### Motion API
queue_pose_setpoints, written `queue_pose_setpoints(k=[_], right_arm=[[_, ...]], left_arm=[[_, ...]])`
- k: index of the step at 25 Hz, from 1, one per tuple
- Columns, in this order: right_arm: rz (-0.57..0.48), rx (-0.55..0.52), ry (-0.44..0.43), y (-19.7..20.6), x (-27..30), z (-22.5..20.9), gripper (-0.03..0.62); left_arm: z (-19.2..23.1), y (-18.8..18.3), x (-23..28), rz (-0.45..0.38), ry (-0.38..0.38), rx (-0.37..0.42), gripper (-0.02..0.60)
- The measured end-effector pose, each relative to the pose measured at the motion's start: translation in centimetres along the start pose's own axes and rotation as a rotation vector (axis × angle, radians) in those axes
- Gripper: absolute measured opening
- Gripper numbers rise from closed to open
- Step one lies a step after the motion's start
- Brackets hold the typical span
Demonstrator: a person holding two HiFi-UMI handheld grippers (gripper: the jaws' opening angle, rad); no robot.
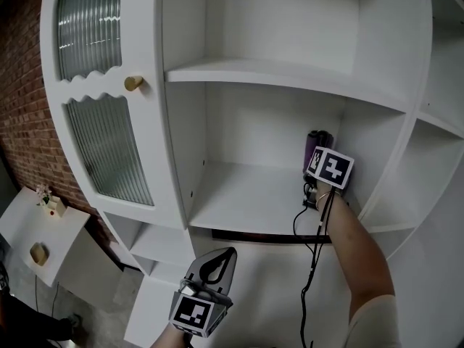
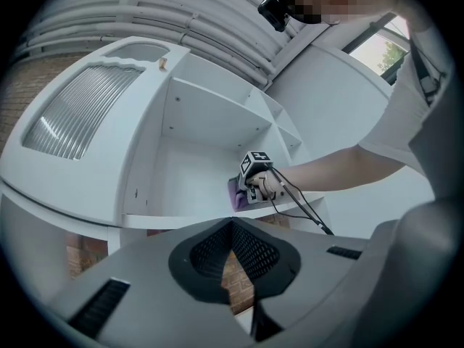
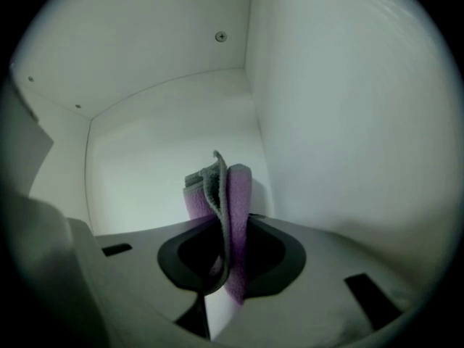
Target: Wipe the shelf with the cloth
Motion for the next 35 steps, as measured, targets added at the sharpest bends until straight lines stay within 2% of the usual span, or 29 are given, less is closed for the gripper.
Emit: queue_pose_setpoints(k=[3,6,10,14,17,20,22,26,31,35], right_arm=[[-0.008,-0.021,-0.074,-0.3,-0.9,0.7,0.080],[0.018,-0.159,-0.202,-0.9,-1.9,3.3,0.080],[0.082,-0.461,-0.371,-1.1,-3.0,8.8,0.080],[0.078,-0.804,-0.457,-0.7,-3.8,14.7,0.080],[0.051,-1.093,-0.440,0.1,-3.6,18.4,0.081],[0.035,-1.287,-0.404,1.3,-2.7,21.8,0.081],[0.034,-1.344,-0.397,2.0,-2.2,23.8,0.081],[0.060,-1.386,-0.358,2.8,-0.8,26.1,0.081],[0.097,-1.371,-0.342,3.2,0.4,27.3,0.081],[0.129,-1.347,-0.380,3.6,0.4,27.3,0.080]], left_arm=[[0.3,0.2,-0.4,0.010,-0.007,0.006,0.014],[0.9,0.6,-0.7,0.022,-0.013,0.000,0.014],[1.7,0.9,-1.2,0.024,-0.019,-0.032,0.014],[2.5,1.0,-2.0,0.060,-0.022,-0.054,0.014],[3.5,2.0,-2.7,0.067,-0.038,-0.031,0.014],[4.5,2.4,-3.5,0.075,-0.055,-0.022,0.014],[5.2,2.6,-4.0,0.078,-0.065,-0.034,0.014],[6.7,3.4,-4.9,0.083,-0.097,-0.054,0.014],[8.0,3.7,-5.5,0.091,-0.120,-0.075,0.014],[8.3,4.5,-5.5,0.089,-0.122,-0.091,0.014]])
Point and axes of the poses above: the fingertips, and each gripper's own axes: x forward along the fingers, z to its left, y out of its underside, the point moved 9 cm from there along -x, backward along the fingers, and after that the axes turned 7 degrees about -x, right-handed, at the moved point
